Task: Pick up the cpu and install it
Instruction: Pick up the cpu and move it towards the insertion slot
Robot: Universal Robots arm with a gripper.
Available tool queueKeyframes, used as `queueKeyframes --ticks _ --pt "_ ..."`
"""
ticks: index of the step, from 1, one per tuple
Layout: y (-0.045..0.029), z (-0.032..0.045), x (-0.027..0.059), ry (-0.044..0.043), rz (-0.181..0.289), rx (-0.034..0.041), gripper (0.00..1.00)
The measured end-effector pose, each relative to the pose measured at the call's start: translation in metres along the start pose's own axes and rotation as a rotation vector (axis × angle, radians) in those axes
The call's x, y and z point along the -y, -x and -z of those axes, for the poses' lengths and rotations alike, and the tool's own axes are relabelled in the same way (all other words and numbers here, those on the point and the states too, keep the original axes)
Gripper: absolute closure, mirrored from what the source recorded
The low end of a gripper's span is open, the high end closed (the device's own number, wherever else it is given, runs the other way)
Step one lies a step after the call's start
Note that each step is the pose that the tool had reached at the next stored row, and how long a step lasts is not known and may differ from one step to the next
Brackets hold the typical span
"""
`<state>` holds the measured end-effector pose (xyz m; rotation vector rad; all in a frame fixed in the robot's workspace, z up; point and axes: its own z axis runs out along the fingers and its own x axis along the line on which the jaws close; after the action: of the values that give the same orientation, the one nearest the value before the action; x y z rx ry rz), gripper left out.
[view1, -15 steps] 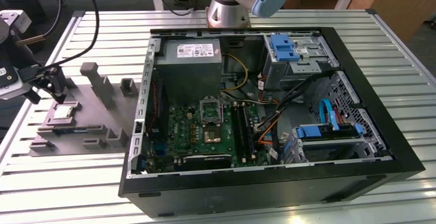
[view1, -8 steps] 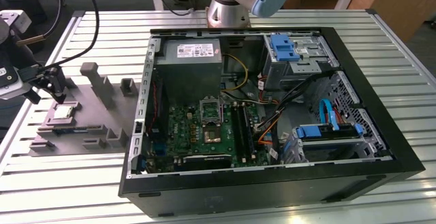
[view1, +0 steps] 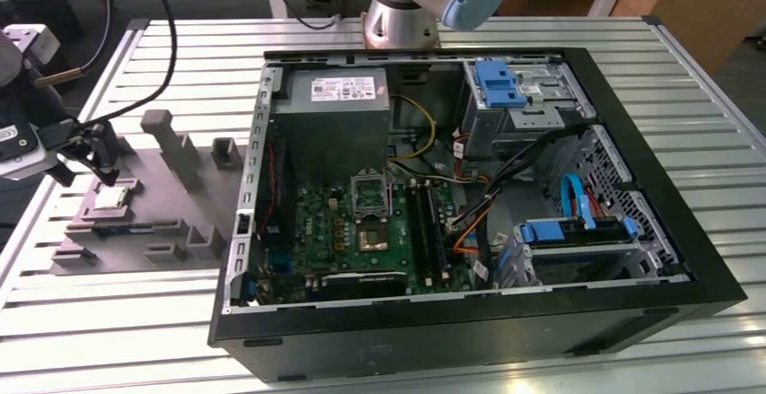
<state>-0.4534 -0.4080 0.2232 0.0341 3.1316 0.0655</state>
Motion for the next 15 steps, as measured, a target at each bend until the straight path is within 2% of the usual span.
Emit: queueKeyframes --ticks 8,15 --pt "0.0000 -0.0132 0.0006 -0.0001 -0.012 0.0006 0.41" --pt "-0.0001 -0.0192 0.0008 -0.0001 -0.012 0.0005 0.41"
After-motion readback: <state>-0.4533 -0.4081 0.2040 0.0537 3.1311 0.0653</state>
